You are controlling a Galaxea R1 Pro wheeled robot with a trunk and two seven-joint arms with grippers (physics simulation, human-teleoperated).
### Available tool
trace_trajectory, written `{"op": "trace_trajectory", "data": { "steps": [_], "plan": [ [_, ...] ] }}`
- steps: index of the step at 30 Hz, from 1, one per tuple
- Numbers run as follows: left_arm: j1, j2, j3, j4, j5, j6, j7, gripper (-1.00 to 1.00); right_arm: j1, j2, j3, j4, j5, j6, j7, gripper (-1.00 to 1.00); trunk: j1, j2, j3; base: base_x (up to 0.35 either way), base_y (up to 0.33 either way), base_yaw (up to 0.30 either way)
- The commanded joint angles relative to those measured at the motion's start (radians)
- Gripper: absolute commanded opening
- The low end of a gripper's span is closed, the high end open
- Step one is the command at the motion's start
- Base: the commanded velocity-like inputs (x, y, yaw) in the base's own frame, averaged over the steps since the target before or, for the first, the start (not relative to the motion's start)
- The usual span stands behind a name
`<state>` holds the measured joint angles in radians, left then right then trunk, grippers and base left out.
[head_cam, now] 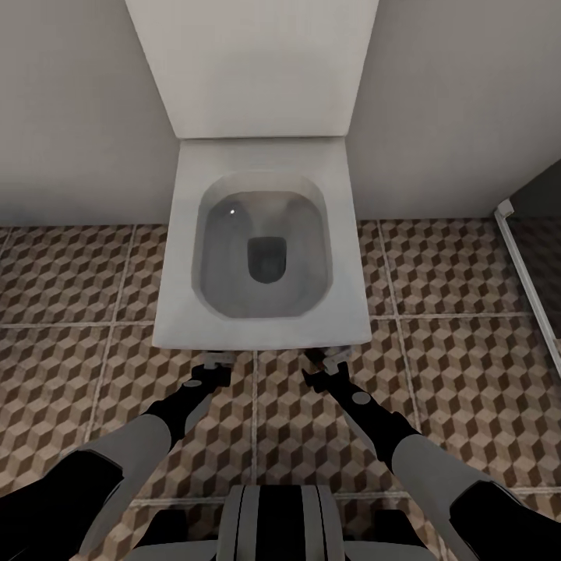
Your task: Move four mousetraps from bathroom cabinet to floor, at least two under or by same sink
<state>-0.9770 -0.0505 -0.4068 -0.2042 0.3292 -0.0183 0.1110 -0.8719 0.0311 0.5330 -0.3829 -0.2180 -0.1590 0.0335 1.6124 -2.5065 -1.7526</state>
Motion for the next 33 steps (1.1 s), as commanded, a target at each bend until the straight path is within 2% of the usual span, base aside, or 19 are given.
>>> {"op": "trace_trajectory", "data": {
  "steps": [1, 24, 25, 33],
  "plan": [
    [0.001, 0.0, -0.02, 0.032, 0.019, 0.0, 0.015, -1.0, -0.001, 0.0, 0.006, 0.002, -0.011, -0.005, 0.002, 1.0, 0.0, 0.0, -0.001, 0.0, 0.0, 0.0],
    [0.004, 0.0, -0.02, 0.035, 0.019, 0.0, 0.015, -1.0, -0.001, 0.0, 0.006, 0.001, -0.011, -0.005, 0.002, 1.0, 0.0, 0.0, -0.001, 0.0, 0.0, 0.0],
    [0.005, 0.0, -0.02, 0.035, 0.019, -0.001, 0.015, 1.0, -0.001, 0.0, 0.006, 0.001, -0.011, -0.005, 0.002, 1.0, 0.0, 0.0, -0.001, 0.0, 0.0, 0.0],
    [0.007, 0.0, -0.02, 0.034, 0.019, -0.002, 0.015, 1.0, -0.001, 0.0, 0.006, 0.001, -0.011, -0.005, 0.002, 1.0, 0.0, 0.0, -0.001, 0.0, 0.0, 0.0]
  ]
}}
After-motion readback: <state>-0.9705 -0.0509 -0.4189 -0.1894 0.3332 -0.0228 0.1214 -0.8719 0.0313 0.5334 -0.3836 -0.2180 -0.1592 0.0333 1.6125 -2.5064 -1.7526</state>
